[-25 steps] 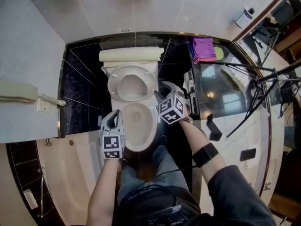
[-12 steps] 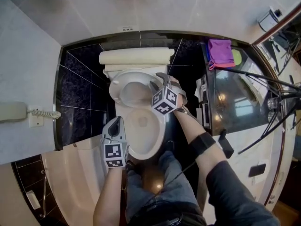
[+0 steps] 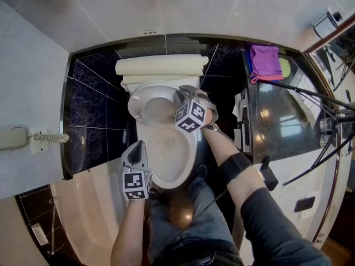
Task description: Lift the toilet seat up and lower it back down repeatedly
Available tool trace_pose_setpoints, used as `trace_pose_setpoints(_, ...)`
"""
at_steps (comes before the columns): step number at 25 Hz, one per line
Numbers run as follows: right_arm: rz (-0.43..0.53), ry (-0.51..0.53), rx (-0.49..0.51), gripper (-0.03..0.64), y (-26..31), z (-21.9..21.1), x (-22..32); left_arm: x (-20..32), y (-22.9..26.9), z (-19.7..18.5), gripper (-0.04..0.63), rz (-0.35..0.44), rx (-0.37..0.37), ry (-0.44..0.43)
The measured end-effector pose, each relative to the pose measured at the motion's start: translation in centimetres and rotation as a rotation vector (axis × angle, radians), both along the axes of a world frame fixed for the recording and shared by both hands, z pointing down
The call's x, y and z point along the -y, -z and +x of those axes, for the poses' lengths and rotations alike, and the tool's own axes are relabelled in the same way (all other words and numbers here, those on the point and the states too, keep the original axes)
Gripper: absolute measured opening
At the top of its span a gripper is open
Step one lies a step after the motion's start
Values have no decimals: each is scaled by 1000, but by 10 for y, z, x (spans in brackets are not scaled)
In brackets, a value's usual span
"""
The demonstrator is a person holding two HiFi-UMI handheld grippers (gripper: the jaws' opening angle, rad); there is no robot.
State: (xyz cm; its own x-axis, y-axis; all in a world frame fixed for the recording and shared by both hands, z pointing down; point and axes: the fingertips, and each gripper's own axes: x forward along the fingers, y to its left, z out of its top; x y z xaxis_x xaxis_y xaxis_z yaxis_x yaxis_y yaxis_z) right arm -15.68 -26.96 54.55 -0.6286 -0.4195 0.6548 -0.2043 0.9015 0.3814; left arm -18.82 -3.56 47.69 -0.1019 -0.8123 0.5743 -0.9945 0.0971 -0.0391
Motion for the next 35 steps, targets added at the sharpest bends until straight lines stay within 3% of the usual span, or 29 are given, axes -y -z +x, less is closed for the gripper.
trace_pose_setpoints(7, 23, 14, -23, 91, 6, 8, -19, -20, -29, 7, 0, -44, -21, 17)
trace_pose_setpoints(16, 94, 52, -40, 88, 17, 37, -81, -68, -67, 23, 0, -115, -94, 45)
trace_pose_setpoints(35, 160, 57, -130, 86, -27, 116, -262, -120, -104, 61, 0, -121, -118, -66)
